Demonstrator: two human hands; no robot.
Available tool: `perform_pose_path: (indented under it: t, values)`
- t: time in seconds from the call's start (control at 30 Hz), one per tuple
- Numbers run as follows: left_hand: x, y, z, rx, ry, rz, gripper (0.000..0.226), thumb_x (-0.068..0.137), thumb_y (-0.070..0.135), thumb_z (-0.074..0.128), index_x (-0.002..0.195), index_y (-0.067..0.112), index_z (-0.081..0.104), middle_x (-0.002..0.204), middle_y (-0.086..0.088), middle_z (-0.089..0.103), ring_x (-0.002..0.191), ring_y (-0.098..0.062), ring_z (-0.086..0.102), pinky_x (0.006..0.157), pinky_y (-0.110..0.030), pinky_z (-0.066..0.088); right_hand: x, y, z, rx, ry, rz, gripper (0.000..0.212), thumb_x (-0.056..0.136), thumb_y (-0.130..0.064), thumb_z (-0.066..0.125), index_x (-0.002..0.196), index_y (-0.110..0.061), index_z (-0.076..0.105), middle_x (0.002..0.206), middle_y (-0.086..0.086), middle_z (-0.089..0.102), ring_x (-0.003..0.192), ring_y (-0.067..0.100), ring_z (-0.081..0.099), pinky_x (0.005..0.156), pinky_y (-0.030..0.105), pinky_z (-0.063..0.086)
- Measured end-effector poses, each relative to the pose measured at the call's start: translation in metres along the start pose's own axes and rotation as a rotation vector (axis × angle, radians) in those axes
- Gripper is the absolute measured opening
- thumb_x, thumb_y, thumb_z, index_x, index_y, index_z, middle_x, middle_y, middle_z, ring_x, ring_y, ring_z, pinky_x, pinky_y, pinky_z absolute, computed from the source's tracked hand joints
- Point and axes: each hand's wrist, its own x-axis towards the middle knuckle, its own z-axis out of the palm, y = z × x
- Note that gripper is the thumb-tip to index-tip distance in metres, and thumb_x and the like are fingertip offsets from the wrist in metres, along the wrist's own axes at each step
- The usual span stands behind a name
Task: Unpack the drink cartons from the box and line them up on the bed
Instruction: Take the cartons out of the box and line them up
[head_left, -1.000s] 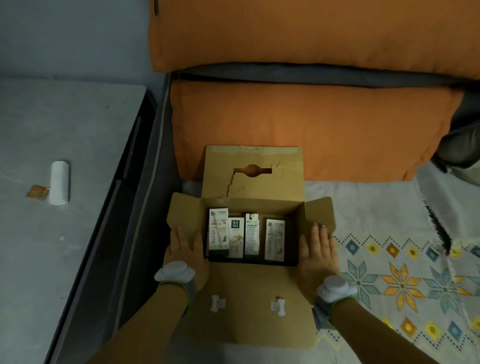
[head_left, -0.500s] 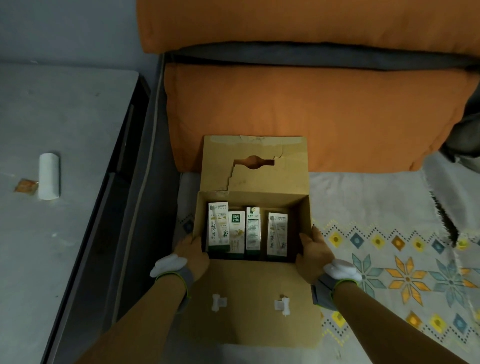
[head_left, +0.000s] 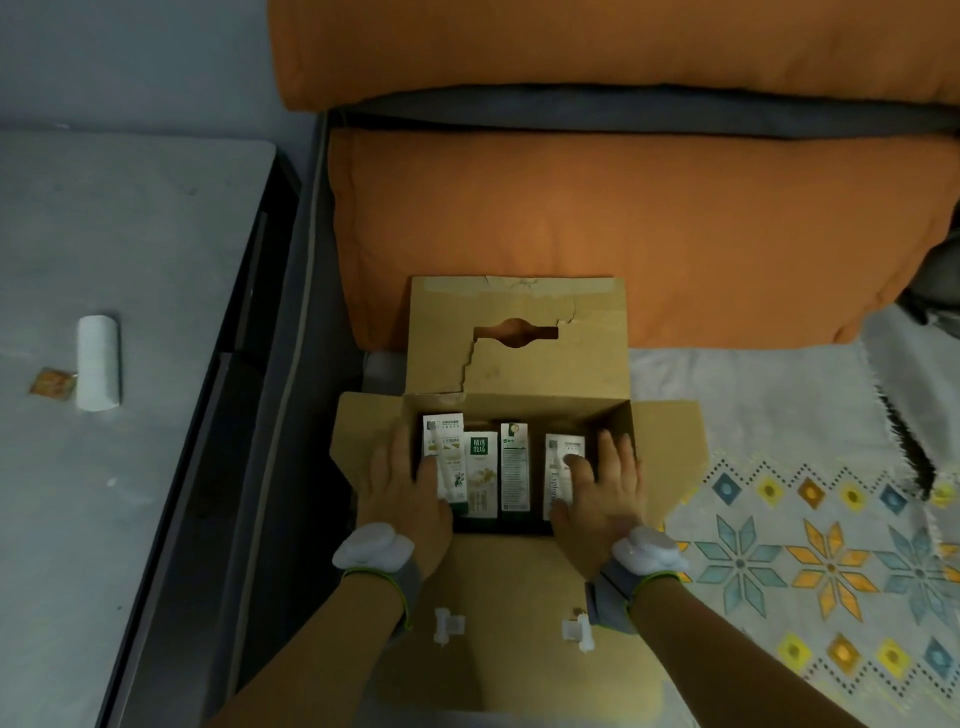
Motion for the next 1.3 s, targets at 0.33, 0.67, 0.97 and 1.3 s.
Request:
perform_pose_path:
  t: [0.33,0.67,0.97,1.3]
  values:
    - [0.026,0.035,0.028,-0.057,-0.221,-0.185,0.064,0.094,0.036,0.041,0.147,0.013,0.013,0.156,-0.012,0.014,0.135,-0.031,0.029,0.11,-0.038,0.03,0.016,-0.03,0.034,0.138,-0.107,-0.06,0.052,0.067,-0.02,0.073,0.116,-0.009,0.059,0.133,0.024,0.051,0.127,0.047,0.041,0.1,0.056,0.041]
    - [0.053,0.048,0.043,-0.104,-0.245,-0.377,0.069,0.098,0.034,0.039,0.147,0.024,-0.008,0.148,-0.024,0.023,0.129,-0.035,0.038,0.111,-0.046,0.03,0.023,-0.047,0.029,0.206,-0.037,-0.061,0.038,0.085,-0.009,0.053,0.123,-0.008,0.054,0.138,0.016,0.046,0.132,0.033,0.038,0.102,0.037,0.04]
    - [0.023,0.038,0.012,-0.843,-0.086,-0.319,0.068,0.085,0.013,0.061,0.141,0.013,0.023,0.134,-0.011,0.051,0.105,-0.018,0.054,0.071,-0.02,0.05,0.024,-0.049,0.013,0.464,-0.251,-0.117,0.053,0.09,-0.032,0.054,0.136,-0.014,0.037,0.141,0.009,0.041,0.128,0.021,0.041,0.1,0.023,0.031]
    - [-0.007,0.053,-0.019,-1.725,-0.208,-0.202,0.046,0.091,0.004,0.048,0.134,0.021,0.045,0.123,-0.006,0.062,0.11,-0.021,0.062,0.077,-0.027,0.056,0.02,-0.045,-0.023,1.222,-0.377,0.286,0.071,0.08,-0.039,0.065,0.139,-0.025,0.027,0.133,0.012,0.055,0.113,0.028,0.059,0.096,0.048,0.049]
